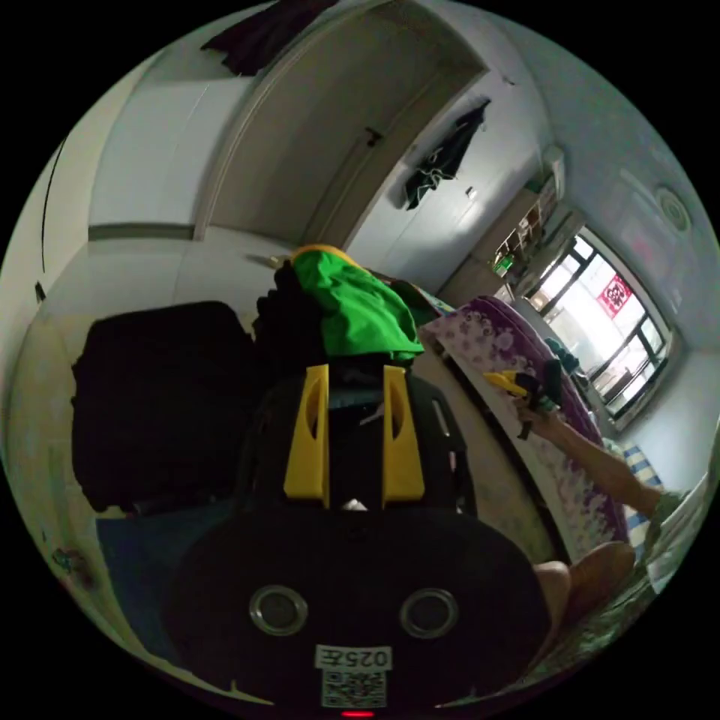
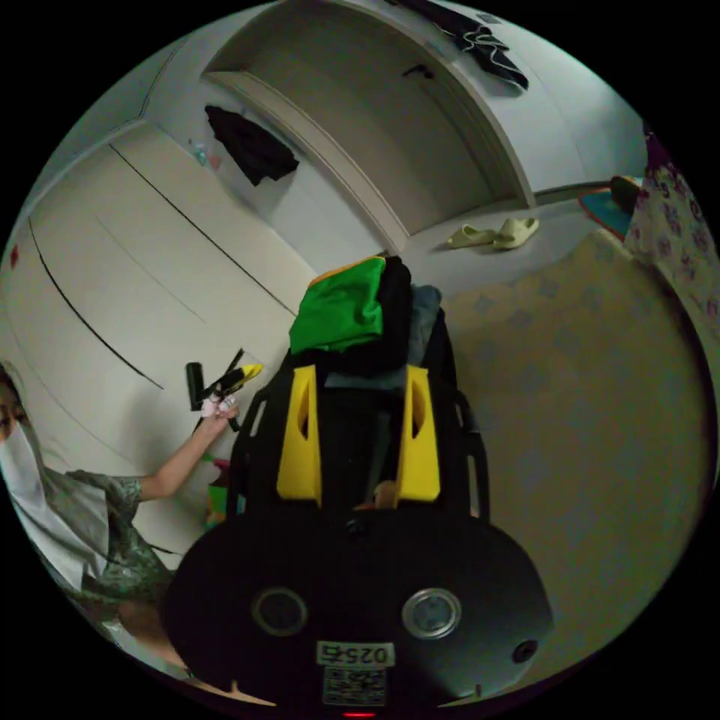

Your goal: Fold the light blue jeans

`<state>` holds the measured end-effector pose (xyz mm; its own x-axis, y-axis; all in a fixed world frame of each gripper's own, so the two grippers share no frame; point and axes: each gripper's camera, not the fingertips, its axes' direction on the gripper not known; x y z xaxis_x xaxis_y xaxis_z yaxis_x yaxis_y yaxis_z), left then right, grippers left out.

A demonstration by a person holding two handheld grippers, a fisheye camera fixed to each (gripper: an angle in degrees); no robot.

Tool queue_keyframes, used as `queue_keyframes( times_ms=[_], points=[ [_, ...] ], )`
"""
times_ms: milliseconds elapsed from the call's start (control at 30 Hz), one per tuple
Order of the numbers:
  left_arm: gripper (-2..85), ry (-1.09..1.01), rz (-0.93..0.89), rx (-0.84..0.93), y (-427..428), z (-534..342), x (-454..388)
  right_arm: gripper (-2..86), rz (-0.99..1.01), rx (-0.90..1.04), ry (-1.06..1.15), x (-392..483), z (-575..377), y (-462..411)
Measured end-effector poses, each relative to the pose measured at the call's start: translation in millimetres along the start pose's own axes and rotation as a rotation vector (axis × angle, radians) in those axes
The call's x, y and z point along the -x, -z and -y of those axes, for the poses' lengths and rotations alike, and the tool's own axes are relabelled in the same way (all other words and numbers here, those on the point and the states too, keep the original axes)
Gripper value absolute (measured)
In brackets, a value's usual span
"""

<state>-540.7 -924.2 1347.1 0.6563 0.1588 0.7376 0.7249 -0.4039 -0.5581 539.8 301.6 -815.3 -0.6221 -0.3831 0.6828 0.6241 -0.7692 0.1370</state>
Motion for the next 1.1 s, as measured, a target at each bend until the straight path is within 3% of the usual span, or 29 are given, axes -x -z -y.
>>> queue_keyframes(
  times_ms=[133, 333, 533, 567, 600, 733, 800, 900, 967, 1033, 1100],
  points=[
    [11.1, -0.032, 0.044, 0.023, -33.7, 34.5, -17.1, 16.4, 0.143, -0.055, 0.013, -24.8, 49.6, -26.1],
    [12.8, 0.109, 0.235, 0.163, -89.9, 77.5, -7.3, 16.5, 0.256, 0.159, 0.049, -72.4, 183.8, -160.4],
    [7.9, 0.216, 0.165, 0.242, -121.6, 87.2, 8.1, 12.3, 0.382, 0.299, 0.091, -95.5, 255.3, -266.1],
    [6.4, 0.213, 0.144, 0.240, -127.7, 87.1, 9.0, 8.2, 0.381, 0.340, 0.110, -93.2, 258.5, -279.9],
    [4.7, 0.251, 0.128, 0.230, -128.6, 86.4, 10.9, 1.8, 0.346, 0.329, 0.150, -88.8, 259.6, -281.7],
    [2.1, 0.313, 0.043, 0.275, -120.8, 86.6, 7.8, 0.2, 0.388, 0.199, 0.385, -59.7, 268.1, -248.0],
    [2.9, 0.282, 0.079, 0.324, -128.9, 90.4, -0.1, 0.6, 0.261, 0.208, 0.521, -42.7, 269.5, -256.6],
    [5.5, 0.269, 0.195, 0.396, -158.4, 85.5, -3.2, 7.0, 0.158, 0.320, 0.519, -57.9, 258.4, -310.5],
    [6.0, 0.317, 0.174, 0.408, -160.0, 80.5, -0.1, 7.9, 0.253, 0.353, 0.424, -81.5, 253.3, -324.4],
    [5.9, 0.339, 0.197, 0.404, -147.8, 76.6, -4.4, 8.6, 0.328, 0.270, 0.314, -107.6, 249.6, -309.4],
    [5.4, 0.247, 0.303, 0.281, -119.9, 81.4, -31.4, 7.4, 0.350, 0.124, 0.297, -121.7, 242.3, -272.8]
  ],
)
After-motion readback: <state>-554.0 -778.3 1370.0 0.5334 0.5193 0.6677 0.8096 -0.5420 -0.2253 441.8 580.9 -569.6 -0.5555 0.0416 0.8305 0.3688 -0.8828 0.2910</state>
